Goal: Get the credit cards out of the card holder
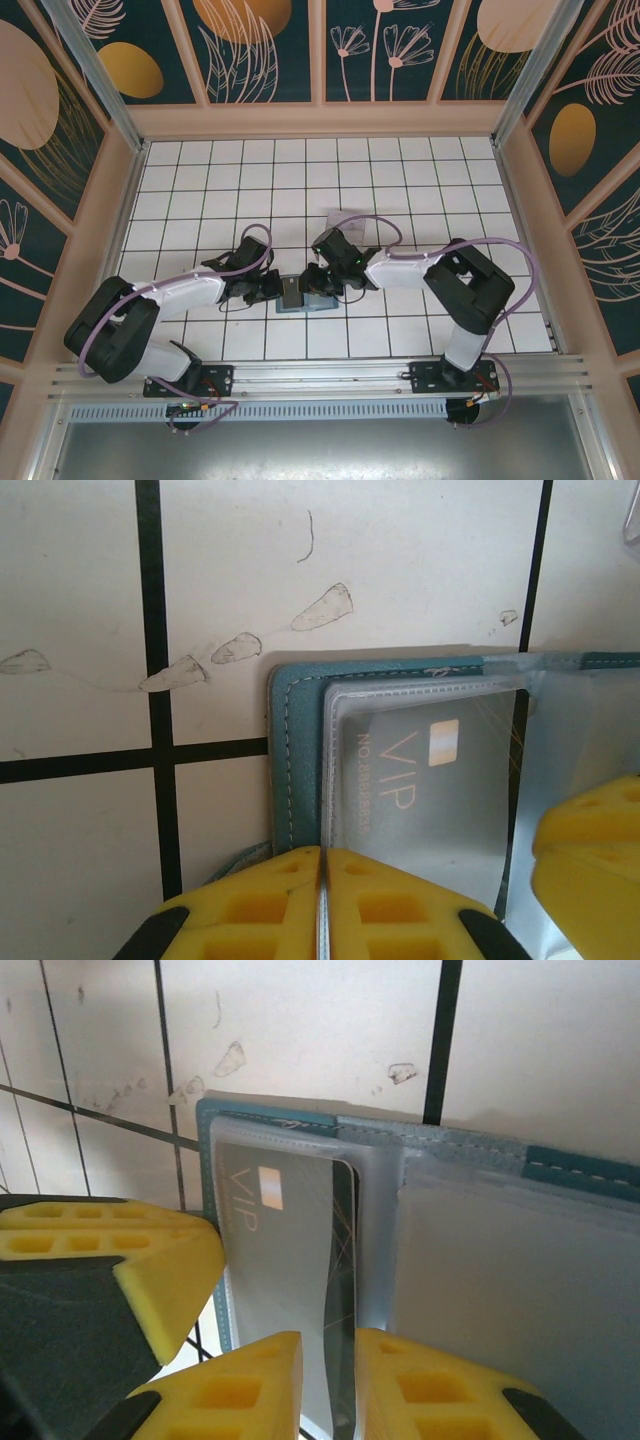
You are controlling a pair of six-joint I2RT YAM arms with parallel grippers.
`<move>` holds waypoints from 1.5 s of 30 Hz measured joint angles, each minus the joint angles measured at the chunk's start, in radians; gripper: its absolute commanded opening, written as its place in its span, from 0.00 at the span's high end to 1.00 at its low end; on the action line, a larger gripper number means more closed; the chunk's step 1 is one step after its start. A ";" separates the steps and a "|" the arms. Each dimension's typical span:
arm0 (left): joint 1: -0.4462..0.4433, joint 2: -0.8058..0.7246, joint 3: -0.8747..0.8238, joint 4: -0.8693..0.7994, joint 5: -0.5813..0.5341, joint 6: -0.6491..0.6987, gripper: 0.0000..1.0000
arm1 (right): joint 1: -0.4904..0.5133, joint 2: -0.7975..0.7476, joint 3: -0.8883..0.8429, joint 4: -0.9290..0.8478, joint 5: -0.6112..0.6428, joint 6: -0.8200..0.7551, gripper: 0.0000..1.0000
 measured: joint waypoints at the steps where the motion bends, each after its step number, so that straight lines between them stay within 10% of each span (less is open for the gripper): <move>1: 0.000 0.000 0.000 0.001 0.000 0.000 0.88 | 0.000 0.003 0.000 0.002 -0.001 0.000 0.78; 45: 0.006 0.020 0.011 -0.001 0.014 0.010 0.89 | -0.003 0.045 0.039 -0.041 0.000 -0.026 0.95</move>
